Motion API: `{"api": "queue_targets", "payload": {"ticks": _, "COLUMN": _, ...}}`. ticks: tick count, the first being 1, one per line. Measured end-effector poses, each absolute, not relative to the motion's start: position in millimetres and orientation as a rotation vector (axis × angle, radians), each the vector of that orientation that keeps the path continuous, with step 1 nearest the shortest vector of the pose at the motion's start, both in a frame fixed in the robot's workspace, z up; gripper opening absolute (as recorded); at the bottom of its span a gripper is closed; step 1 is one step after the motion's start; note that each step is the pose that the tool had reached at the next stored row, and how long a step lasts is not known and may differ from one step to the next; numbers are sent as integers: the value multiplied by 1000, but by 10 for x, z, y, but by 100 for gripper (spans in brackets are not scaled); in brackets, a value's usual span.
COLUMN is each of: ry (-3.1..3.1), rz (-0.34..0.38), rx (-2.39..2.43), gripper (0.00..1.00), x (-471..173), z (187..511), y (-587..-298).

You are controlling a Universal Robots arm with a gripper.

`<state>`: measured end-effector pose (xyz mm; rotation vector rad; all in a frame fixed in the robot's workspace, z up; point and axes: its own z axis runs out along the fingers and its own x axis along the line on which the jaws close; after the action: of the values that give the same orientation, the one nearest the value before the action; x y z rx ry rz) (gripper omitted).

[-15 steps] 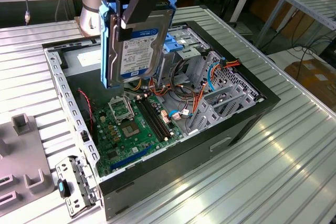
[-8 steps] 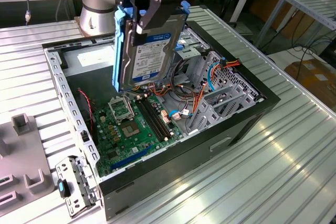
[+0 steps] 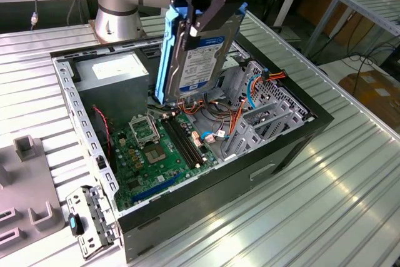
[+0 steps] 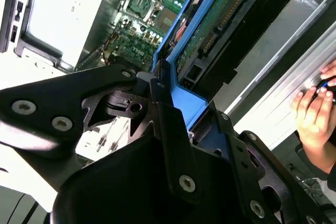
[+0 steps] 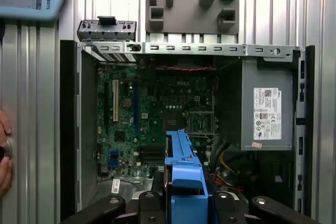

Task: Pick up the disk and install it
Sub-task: 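Insert the disk into the insertion slot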

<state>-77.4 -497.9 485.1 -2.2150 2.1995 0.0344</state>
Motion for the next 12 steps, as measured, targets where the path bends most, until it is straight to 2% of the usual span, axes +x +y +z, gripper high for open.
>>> {"api": "queue_targets", "payload": {"ticks": 12, "ry": 2199, "rz": 34, "rx": -2215, "gripper": 37, "x": -516, "z": 4849, "y": -4979}}
